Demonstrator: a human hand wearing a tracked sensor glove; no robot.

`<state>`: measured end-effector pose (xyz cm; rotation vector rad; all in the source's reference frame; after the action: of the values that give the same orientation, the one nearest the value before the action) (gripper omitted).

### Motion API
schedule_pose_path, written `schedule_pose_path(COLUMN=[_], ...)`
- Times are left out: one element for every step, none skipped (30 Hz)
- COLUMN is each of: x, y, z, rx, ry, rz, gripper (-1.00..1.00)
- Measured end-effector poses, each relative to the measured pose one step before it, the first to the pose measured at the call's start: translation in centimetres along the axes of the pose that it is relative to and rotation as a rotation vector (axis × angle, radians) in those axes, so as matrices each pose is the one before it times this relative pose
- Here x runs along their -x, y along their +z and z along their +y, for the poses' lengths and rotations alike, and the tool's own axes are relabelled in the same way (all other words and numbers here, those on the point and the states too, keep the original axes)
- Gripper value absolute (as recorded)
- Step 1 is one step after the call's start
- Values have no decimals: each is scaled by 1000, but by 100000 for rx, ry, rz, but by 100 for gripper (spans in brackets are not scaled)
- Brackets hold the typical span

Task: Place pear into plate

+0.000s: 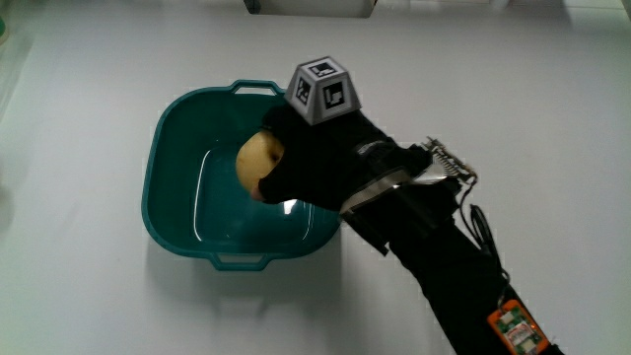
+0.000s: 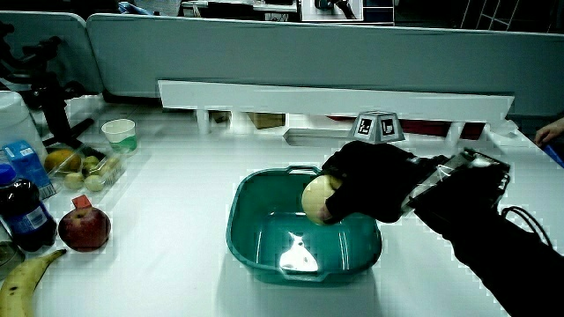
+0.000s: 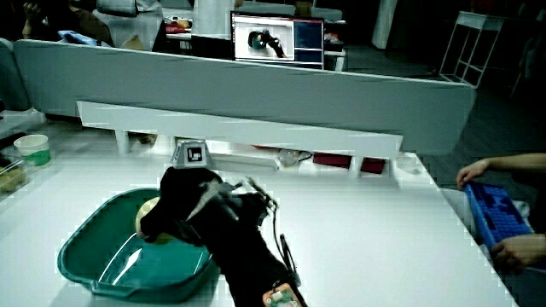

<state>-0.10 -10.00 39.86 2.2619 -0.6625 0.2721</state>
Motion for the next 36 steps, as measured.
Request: schedule_pose_path(x=[407,-97,460,76,131,89,254,150,73,48,-3,38,-114,-60,132,30,84,71,-11,-111,-26,-104,-174,-39,-167,40,47,139,131,125,28,-99,-66,13,104,53], y=[-156,-744,-34,-561,-353,-438,-192,-358,-406,-399,-534,-282,-470,-264,-145,-327,-259,-167,-294,-262,-159,-341,-221,-100,-89,131,-68,125,79,-150,-70,-91,-45,-7,-71,-103], z=[64,798,-56,546,365,435,103,307,331,329,409,84,396,216,70,333,244,93,237,263,99,289,204,55,112,-175,189,-81,-83,70,-62,22,-45,-60,-57,-30], rx=[-706,3998,-1916,3005,-46,642,228,647,2121,116,5425,-859,2646,1037,-1280,880,1895,-621,2948,785,-1270,3126,568,815,-688,-2006,1381,1935,-3699,3504,1441,-890,1651,-1831,-467,1283], ry=[1226,-933,1732,-706,-1371,-739,-69,200,-429,-1349,1577,-464,-914,-211,-121,-1845,487,-1279,1569,-1548,-1608,-876,-783,1544,-2186,902,-2044,1318,-1006,-653,2493,-2421,-178,32,538,1033], rz=[-53,140,360,248,-1421,-1197,-123,-518,351,-1247,1955,95,-1413,1689,-1301,-979,48,-1301,1117,-355,-1522,-469,1260,611,-374,2176,-1805,962,-1052,-1751,1745,-1247,1487,-7,-742,1036], gripper=[0,0,0,0,0,0,0,0,0,0,0,0,0,0,0,0,0,0,0,0,0,0,0,0,0,0,0,0,0,0,0,-5,-10,-14,-19,-24])
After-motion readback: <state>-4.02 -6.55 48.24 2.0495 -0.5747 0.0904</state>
